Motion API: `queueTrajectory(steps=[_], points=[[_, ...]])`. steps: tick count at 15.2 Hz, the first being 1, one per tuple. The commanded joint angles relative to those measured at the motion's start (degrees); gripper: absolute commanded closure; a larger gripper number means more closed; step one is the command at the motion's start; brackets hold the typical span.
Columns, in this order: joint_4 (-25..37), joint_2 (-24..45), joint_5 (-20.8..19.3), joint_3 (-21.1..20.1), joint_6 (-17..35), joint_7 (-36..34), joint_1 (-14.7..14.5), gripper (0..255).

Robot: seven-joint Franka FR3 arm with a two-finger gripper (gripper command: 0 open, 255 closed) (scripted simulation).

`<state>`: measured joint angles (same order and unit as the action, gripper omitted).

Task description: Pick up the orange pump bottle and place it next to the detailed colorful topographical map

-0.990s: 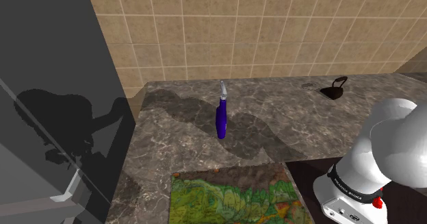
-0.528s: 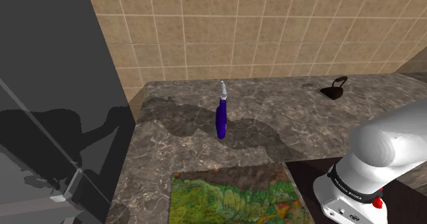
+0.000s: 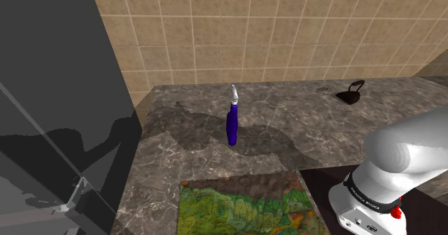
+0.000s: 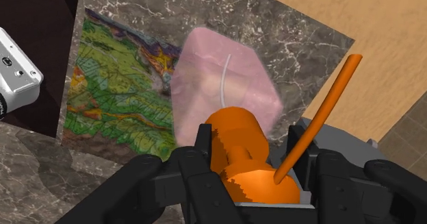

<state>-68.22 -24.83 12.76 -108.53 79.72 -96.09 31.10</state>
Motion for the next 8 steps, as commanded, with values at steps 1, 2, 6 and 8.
queueTrajectory(steps=[1,2,6,8], points=[[-3.4,1.1,-1.0,0.8,2.3,-0.6,-2.5,255],[-4.8,1.4,-1.4,1.2,3.3,-0.8,-3.4,255],[-9.9,2.7,-2.6,2.3,7.1,-1.7,-6.6,255],[-12.2,3.2,-3.1,2.7,8.9,-2.1,-7.9,255]])
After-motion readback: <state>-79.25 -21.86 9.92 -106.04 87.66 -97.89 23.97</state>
